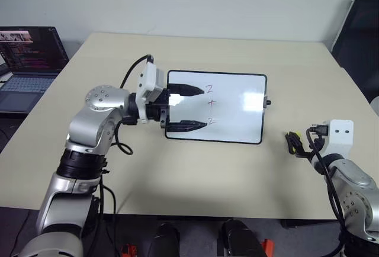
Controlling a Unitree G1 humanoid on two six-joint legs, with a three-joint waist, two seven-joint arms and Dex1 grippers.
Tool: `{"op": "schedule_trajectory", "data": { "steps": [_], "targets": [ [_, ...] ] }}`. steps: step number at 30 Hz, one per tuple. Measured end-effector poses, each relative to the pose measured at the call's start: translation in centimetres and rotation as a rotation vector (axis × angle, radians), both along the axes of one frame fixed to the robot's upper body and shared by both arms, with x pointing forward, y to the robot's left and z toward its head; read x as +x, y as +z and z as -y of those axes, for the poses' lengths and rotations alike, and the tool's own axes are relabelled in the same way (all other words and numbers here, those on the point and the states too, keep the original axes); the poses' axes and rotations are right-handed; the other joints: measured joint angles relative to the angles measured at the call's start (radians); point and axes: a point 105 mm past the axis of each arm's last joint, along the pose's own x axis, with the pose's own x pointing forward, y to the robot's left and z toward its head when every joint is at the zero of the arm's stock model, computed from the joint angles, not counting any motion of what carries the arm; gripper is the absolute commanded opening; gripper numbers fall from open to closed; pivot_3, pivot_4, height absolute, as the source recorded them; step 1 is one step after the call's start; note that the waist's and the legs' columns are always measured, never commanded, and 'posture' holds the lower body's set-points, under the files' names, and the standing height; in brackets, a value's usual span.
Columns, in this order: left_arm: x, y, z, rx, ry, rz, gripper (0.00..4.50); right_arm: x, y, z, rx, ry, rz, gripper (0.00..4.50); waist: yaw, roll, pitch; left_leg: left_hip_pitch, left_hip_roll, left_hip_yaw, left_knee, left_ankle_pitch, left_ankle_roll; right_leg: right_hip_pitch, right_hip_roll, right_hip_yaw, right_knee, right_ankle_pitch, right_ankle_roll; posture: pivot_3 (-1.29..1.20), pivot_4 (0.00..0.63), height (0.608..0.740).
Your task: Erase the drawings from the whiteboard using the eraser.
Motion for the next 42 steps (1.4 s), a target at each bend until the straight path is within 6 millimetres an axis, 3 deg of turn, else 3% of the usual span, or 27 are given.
{"op": "schedule_trajectory", "data": {
  "steps": [14, 21, 24, 32, 38, 42],
  "targets": [
    [0.6, -0.7, -0.1, 0.008, -0.004, -0.005, 4.5, 1.3, -2.5, -1.4, 0.048, 0.04, -0.062, 4.43, -0.004, 0.001, 0.0, 0.001, 0.0, -0.001, 0.0, 0.0, 0.0, 0.0, 0.001, 0.0, 0.002, 0.0, 0.0, 0.0, 0.15, 0.74],
    [0.6, -0.7, -0.3, 0.008, 0.003, -0.006, 4.5, 2.6, -3.2, -0.5, 0.023, 0.007, -0.055, 4.43, -0.001, 0.001, 0.0, 0.001, 0.0, -0.001, 0.0, 0.0, 0.001, 0.0, 0.001, 0.0, 0.002, 0.0, 0.0, 0.0, 0.15, 0.74],
    [0.6, -1.0, -0.4, 0.01, 0.007, -0.012, 4.5, 2.9, -3.4, -0.2, 0.021, -0.003, -0.051, 3.82, -0.001, 0.001, 0.0, 0.001, 0.0, -0.001, 0.0, 0.0, 0.001, 0.0, 0.001, 0.0, 0.002, 0.001, 0.001, 0.0, 0.15, 0.74],
    [0.6, -1.9, -1.0, 0.028, 0.031, -0.034, 4.5, 3.2, -3.4, -0.1, 0.023, -0.002, -0.05, 1.11, -0.002, 0.001, 0.0, 0.001, 0.0, -0.001, 0.0, 0.0, 0.001, 0.0, 0.001, 0.0, 0.002, 0.001, 0.001, 0.0, 0.15, 0.74],
    [1.0, -2.4, -2.1, 0.046, 0.1, -0.047, 4.5, 3.1, -3.2, -0.3, 0.025, 0.013, -0.048, 0.97, -0.003, 0.001, 0.0, 0.001, 0.0, -0.001, 0.0, 0.001, 0.001, 0.0, 0.001, 0.0, 0.003, 0.001, 0.001, 0.0, 0.15, 0.74],
    [1.6, -3.5, -4.3, 0.105, 0.248, -0.065, 4.5, 2.2, -1.4, -1.3, -0.027, 0.101, -0.004, 0.97, -0.004, 0.003, 0.002, 0.001, 0.001, -0.001, 0.0, 0.001, 0.001, -0.001, 0.001, 0.0, 0.004, 0.0, 0.001, 0.0, 0.15, 0.74]
  ]
}}
